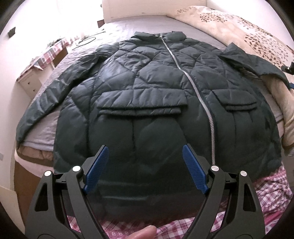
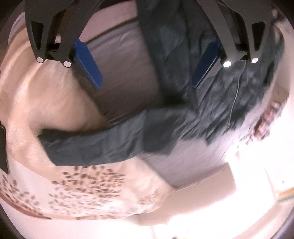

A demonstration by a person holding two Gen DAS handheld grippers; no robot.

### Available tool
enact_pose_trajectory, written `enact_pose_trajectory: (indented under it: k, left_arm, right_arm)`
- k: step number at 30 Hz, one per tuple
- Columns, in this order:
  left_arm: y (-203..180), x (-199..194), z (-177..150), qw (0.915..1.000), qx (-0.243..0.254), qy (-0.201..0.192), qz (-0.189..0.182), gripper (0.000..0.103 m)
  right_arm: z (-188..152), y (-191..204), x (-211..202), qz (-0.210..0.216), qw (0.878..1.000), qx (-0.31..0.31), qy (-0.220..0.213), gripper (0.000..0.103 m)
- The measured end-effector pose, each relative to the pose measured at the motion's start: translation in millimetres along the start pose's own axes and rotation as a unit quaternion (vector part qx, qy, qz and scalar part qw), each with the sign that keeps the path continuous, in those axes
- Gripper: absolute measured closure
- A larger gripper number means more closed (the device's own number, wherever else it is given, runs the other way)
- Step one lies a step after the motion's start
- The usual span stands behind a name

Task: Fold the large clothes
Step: 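Grasp the jacket sleeve with the right tool and lift it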

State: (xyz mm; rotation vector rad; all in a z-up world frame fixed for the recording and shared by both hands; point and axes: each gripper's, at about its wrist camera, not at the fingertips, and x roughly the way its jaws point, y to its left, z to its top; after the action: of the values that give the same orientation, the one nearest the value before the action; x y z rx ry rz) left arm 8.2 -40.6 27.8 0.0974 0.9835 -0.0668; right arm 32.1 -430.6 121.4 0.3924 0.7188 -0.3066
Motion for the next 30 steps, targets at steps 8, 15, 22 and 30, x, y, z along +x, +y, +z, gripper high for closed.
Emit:
enact_pose_trajectory:
  k: [8,15,22,30]
  left_arm:
    - [-1,9,22,0.9998,-0.014,0.001,-0.013,0.021]
    - [-4,16,30,0.9998,-0.010,0.005,-0.018,0.021]
    - [-9,26,28,0.9995,-0.009,0.021,-0.021,0.021]
    - [-8,26,26,0.9995,-0.015,0.015,-0.025,0.021]
  right_arm:
    - [39,-61,41,0.016,0.990,0.135,0.038,0.036]
    - [53,-98,75,0.010,0.973,0.221,0.060,0.045]
    - [58,-117,96,-0.010,0.962,0.267,0.058,0.066]
    - [81,-59,67,-0.062,0.992,0.106,-0.039,0.096]
